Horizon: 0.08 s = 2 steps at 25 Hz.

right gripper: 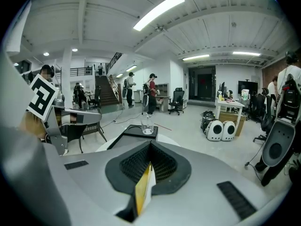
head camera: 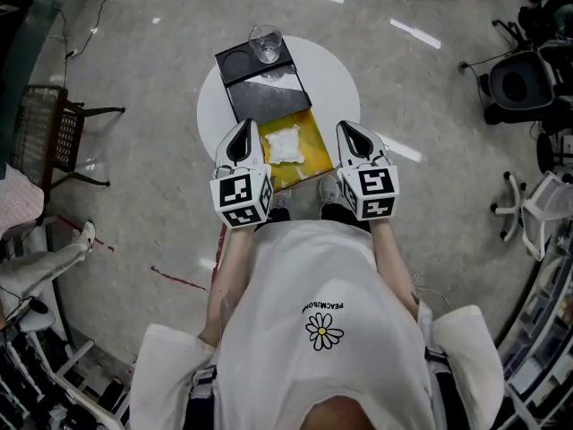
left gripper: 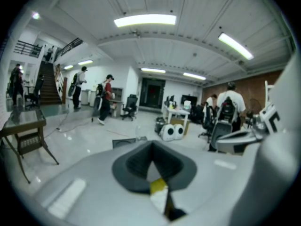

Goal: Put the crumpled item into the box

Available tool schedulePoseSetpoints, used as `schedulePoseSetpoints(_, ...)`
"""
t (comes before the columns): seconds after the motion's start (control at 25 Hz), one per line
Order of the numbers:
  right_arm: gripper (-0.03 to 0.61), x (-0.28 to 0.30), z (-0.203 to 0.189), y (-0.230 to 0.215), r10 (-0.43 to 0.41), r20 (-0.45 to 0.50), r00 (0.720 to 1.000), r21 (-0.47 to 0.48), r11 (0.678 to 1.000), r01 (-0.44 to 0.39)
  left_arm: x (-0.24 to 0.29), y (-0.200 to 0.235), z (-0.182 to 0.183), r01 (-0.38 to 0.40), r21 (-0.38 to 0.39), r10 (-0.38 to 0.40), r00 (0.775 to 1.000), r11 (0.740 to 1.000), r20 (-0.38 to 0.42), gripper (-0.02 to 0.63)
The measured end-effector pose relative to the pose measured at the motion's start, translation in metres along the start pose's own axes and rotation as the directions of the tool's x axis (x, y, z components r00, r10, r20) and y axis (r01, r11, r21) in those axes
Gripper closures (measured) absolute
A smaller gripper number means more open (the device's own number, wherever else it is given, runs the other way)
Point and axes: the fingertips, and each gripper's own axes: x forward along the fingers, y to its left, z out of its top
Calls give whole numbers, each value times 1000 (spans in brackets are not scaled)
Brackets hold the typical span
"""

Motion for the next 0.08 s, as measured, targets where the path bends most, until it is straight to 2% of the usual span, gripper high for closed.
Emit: schedulePoseSetpoints(0.08, 579, 0, 0, 1, 4, -1, 1000, -2, 1000, -4, 0, -1, 1, 7, 0, -7, 1000, 1000, 8, 614)
